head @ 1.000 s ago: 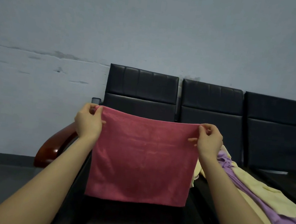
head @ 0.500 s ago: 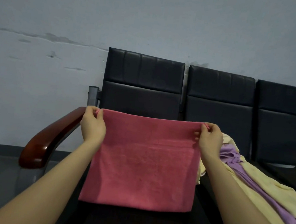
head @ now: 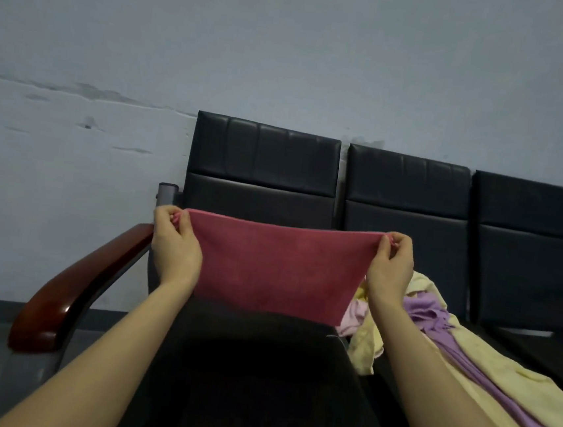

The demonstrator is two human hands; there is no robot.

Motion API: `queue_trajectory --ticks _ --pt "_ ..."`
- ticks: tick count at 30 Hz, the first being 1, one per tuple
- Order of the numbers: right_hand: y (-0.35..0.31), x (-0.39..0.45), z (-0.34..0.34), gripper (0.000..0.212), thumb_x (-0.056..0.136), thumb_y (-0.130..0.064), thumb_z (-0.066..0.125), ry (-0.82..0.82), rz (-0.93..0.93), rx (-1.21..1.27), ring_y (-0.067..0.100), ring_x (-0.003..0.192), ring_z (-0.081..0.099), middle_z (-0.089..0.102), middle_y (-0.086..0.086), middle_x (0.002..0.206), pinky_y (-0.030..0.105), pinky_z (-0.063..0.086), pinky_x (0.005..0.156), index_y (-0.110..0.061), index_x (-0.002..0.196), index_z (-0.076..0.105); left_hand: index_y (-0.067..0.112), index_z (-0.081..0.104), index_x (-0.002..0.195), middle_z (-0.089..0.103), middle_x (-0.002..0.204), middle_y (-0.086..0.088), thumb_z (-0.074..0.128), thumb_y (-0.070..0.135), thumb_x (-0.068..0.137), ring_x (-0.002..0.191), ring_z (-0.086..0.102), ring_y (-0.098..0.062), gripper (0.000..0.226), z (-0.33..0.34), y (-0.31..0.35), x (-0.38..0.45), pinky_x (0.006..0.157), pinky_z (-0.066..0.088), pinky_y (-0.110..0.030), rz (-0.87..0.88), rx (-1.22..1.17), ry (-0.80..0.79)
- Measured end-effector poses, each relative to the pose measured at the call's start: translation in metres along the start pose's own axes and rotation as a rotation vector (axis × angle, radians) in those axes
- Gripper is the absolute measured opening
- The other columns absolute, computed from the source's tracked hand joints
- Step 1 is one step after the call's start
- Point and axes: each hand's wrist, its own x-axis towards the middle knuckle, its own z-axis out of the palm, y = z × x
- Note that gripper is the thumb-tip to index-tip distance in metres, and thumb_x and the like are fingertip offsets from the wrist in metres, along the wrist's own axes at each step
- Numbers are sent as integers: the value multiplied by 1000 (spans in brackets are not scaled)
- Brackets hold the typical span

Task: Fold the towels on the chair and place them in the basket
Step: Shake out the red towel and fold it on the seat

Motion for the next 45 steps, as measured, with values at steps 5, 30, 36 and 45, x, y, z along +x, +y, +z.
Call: queue_trajectory --ticks 5,30,36,45 --pt "33 -45 -20 10 100 -13 45 -31 35 -74 19 86 54 54 -5 84 29 40 75 -14 94 53 19 46 90 59 95 -6 45 22 99 103 52 -33 9 -26 -37 -43 96 39 -49 -48 208 43" --pt "136 -81 -7 20 86 -11 48 -186 400 -446 24 85 52 58 2 77 43 36 96 -18 70 58 8 62 106 58 116 -11 47 14 95 103 55 -29 20 -20 -141 -69 99 28 -38 -119 571 -96" --pt "171 -73 15 25 85 -10 50 -200 428 -539 30 84 55 58 6 79 34 40 77 -20 62 51 10 61 112 57 119 -11 46 13 96 106 55 -29 22 4 -171 -57 99 29 -40 -93 666 -147" --pt "206 -88 20 13 94 -20 53 -447 383 -707 23 105 55 63 0 97 42 30 96 -16 97 65 9 61 117 58 120 -16 49 15 95 109 52 -34 25 -3 -212 -56 93 35 -43 -122 994 -420"
